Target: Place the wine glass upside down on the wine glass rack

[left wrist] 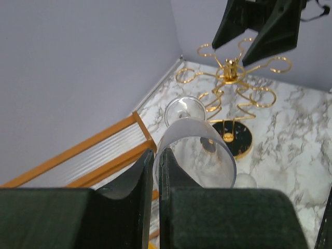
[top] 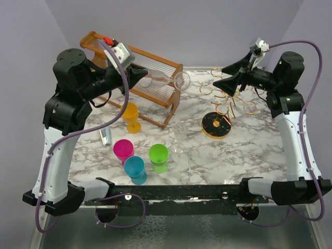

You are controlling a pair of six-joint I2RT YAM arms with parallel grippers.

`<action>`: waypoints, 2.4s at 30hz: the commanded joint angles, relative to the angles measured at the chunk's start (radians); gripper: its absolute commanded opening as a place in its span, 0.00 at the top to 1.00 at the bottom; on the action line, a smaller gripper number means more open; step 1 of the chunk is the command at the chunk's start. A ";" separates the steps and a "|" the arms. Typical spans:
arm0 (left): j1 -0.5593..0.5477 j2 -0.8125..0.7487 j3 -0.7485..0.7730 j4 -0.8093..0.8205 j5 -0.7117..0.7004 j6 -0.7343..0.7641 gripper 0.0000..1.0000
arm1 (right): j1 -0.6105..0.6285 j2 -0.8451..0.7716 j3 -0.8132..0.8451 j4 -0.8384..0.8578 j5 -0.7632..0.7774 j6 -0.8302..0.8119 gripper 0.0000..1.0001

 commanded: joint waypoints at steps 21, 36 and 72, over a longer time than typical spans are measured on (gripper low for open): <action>-0.004 0.188 0.135 0.419 0.036 -0.352 1.00 | 0.204 0.116 0.086 0.218 0.302 0.323 0.61; -0.004 0.192 0.114 0.435 0.048 -0.331 1.00 | 0.204 0.152 0.098 0.239 0.291 0.378 0.73; -0.004 0.045 -0.106 0.216 -0.521 -0.051 0.14 | 0.111 0.121 0.165 0.109 0.784 0.022 0.99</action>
